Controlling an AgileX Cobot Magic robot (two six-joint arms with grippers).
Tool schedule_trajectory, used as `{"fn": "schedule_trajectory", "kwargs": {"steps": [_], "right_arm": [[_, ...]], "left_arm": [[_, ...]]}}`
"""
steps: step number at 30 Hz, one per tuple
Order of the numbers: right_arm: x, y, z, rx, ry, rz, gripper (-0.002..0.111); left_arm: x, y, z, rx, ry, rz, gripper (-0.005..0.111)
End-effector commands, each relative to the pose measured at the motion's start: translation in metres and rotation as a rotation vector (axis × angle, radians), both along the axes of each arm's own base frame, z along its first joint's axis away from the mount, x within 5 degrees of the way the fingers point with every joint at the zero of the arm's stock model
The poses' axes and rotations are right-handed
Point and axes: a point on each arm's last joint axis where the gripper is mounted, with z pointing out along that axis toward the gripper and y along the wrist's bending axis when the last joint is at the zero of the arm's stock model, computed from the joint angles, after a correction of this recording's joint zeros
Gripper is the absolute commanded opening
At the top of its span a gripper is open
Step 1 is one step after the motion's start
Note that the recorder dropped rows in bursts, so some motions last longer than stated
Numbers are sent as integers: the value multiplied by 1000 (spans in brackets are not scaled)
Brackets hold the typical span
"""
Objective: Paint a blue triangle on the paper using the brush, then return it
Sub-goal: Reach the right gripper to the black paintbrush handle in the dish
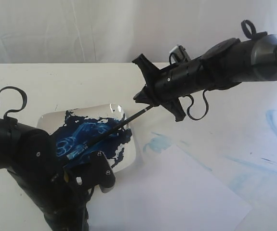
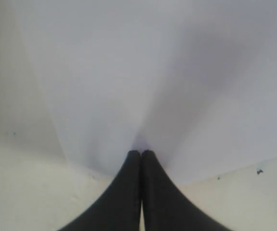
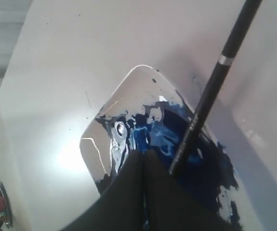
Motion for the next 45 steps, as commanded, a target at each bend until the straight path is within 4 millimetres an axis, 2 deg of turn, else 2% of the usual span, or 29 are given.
{"fn": "schedule_trajectory", "kwargs": {"steps": [1,4,5,7,8,15,22,34,45], "right_arm": [[7,-2,-16,-9,24,-18,2],[11,-1,-31,-19,48,-57,21],[14,-2,-34,-17,51,-86,31],[19,-1,-37,-23,40,-110,42],[21,-1,-38,-22,39,-112,44],[32,7,-52,-14,63,-116,45],[39,7,-51,-19,35,-152,45],[36,10,-73,4,166,-179,45],[38,10,-83,44,214,-246,45]], "left_arm": [[5,-4,-2,-35,-47,24,0],[3,-3,-2,-24,-29,19,0],[1,-2,-3,-11,-8,14,0],[0,-1,-3,0,5,6,0],[0,-1,-3,2,7,6,0],[-4,2,-4,28,51,-5,0],[-5,2,-4,30,53,-6,0],[-5,2,-4,29,52,-5,0],[-5,2,-4,29,52,-5,0]]}}
